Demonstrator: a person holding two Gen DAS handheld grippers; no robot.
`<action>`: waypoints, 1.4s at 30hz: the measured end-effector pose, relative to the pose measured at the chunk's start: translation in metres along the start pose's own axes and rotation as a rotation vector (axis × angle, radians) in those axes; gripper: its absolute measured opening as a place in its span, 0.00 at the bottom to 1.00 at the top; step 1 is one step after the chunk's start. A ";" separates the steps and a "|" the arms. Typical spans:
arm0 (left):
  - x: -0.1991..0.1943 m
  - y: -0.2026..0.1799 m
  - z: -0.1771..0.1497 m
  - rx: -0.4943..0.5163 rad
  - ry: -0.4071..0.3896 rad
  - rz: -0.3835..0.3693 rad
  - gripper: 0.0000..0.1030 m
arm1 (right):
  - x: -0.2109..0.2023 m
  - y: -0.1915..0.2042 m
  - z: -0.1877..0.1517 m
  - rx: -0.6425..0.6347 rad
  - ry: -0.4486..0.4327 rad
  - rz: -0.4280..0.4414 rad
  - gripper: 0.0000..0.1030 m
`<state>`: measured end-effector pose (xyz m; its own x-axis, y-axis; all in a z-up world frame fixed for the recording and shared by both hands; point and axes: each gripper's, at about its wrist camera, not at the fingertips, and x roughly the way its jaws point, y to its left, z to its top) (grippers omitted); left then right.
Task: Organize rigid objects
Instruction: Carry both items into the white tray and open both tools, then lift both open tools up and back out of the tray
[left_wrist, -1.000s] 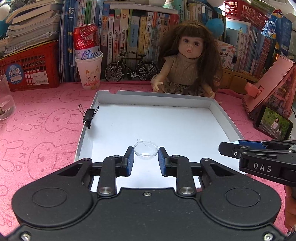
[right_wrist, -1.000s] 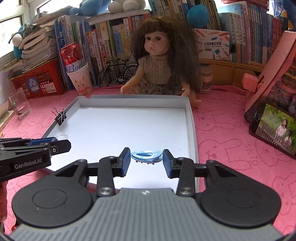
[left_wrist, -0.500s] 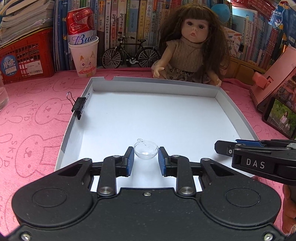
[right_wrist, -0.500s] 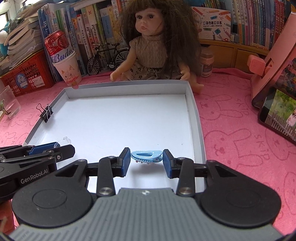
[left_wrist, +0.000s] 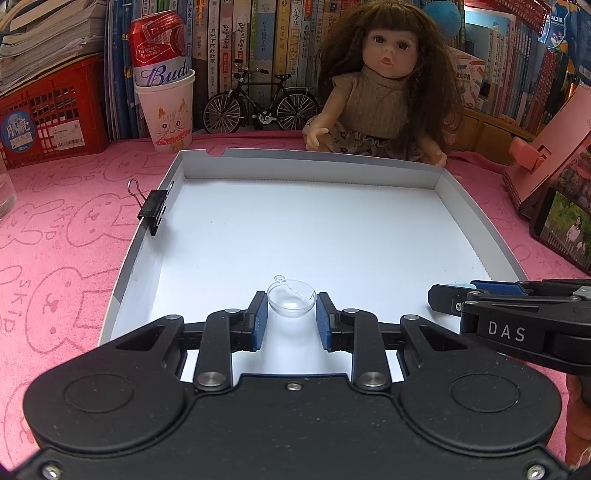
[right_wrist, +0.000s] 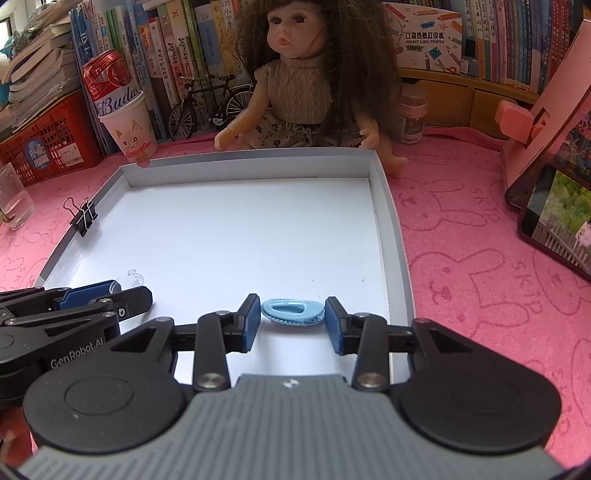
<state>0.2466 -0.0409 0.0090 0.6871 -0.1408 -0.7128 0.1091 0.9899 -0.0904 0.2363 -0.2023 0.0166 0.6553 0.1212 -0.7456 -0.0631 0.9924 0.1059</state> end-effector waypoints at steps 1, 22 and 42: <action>0.000 0.001 0.000 -0.008 -0.001 -0.003 0.25 | 0.000 0.000 -0.001 0.000 -0.002 0.000 0.42; -0.039 0.005 0.000 0.002 -0.088 -0.026 0.54 | -0.029 0.002 -0.003 -0.028 -0.093 0.001 0.72; -0.100 0.001 -0.031 0.069 -0.279 -0.070 0.73 | -0.077 0.009 -0.026 -0.073 -0.207 -0.013 0.84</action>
<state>0.1560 -0.0253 0.0586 0.8461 -0.2169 -0.4869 0.2053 0.9756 -0.0778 0.1656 -0.2024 0.0579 0.7963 0.1085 -0.5951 -0.1030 0.9937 0.0434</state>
